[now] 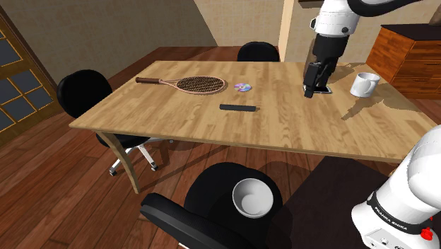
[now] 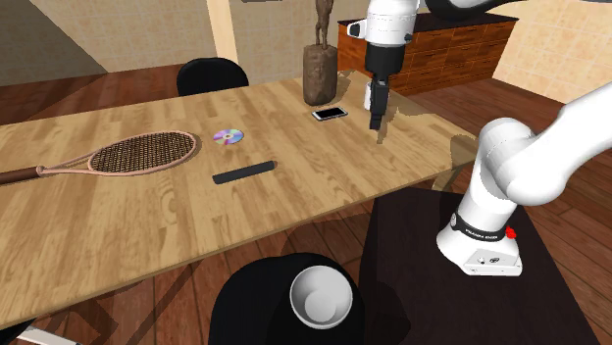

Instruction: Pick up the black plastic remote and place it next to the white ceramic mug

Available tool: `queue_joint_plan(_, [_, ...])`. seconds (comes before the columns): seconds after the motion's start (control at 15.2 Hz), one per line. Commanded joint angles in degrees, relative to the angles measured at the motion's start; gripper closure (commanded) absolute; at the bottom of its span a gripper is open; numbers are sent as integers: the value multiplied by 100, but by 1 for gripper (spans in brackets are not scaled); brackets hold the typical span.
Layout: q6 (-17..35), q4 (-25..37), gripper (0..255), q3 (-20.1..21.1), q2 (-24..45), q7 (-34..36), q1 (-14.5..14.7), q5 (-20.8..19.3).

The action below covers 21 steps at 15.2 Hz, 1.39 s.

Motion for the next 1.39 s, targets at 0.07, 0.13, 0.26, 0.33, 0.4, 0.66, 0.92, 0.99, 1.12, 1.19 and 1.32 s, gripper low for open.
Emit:
queue_joint_plan(0.07, [175, 27, 0, -35, 195, -111, 11, -41])
queue_joint_plan(0.13, [346, 62, 0, -69, 395, -219, 22, -80])
queue_joint_plan(0.26, [675, 158, 0, -132, 806, -431, 47, -149])
queue_joint_plan(0.33, [832, 218, 0, -161, 1016, -535, 60, -180])
queue_joint_plan(0.4, [985, 287, 0, -190, 1229, -637, 73, -208])
queue_joint_plan(0.66, [1536, 641, 0, -282, 2098, -1033, 124, -292])
queue_joint_plan(0.92, [1985, 1115, 0, -345, 2981, -1412, 174, -339])
queue_joint_plan(0.99, [2081, 1252, 0, -355, 3202, -1504, 185, -346])
queue_joint_plan(1.12, [2250, 1546, 0, -368, 3644, -1684, 203, -355])
queue_joint_plan(1.19, [2325, 1704, 0, -371, 3865, -1772, 211, -358])
queue_joint_plan(1.32, [2452, 2040, 0, -368, 4306, -1944, 222, -362])
